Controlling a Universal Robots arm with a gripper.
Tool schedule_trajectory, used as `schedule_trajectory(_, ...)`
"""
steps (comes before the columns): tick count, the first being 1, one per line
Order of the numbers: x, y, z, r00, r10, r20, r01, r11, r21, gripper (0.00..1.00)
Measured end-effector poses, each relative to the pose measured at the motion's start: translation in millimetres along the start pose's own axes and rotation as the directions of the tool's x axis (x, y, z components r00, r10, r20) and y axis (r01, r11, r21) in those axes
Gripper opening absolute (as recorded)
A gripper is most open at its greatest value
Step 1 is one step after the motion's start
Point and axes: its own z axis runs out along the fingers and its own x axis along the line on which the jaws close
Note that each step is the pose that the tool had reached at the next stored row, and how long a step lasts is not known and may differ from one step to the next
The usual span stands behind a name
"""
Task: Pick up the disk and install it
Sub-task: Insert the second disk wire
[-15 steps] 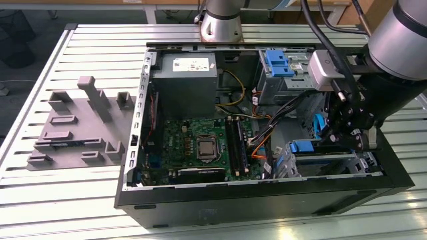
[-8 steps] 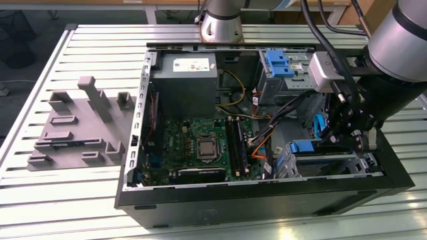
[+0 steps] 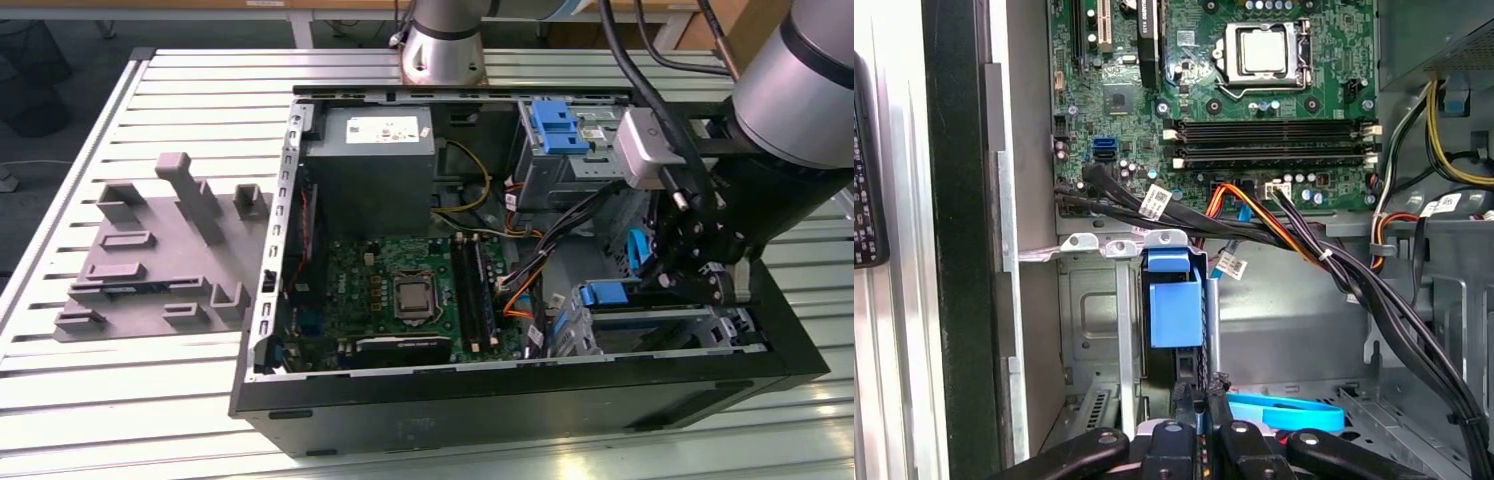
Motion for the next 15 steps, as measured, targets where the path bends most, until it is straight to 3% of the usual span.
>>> schedule_trajectory(7,0.0,0.0,0.6,1.0,0.0,0.0006,0.0,1.0,0.0,0.16)
schedule_trajectory(10,0.0,0.0,0.2,1.0,0.0,0.0008,0.0,1.0,0.0,0.24)
schedule_trajectory(15,-0.7,-0.4,-14.0,1.0,0.0,0.0004,0.0,1.0,0.0,0.24)
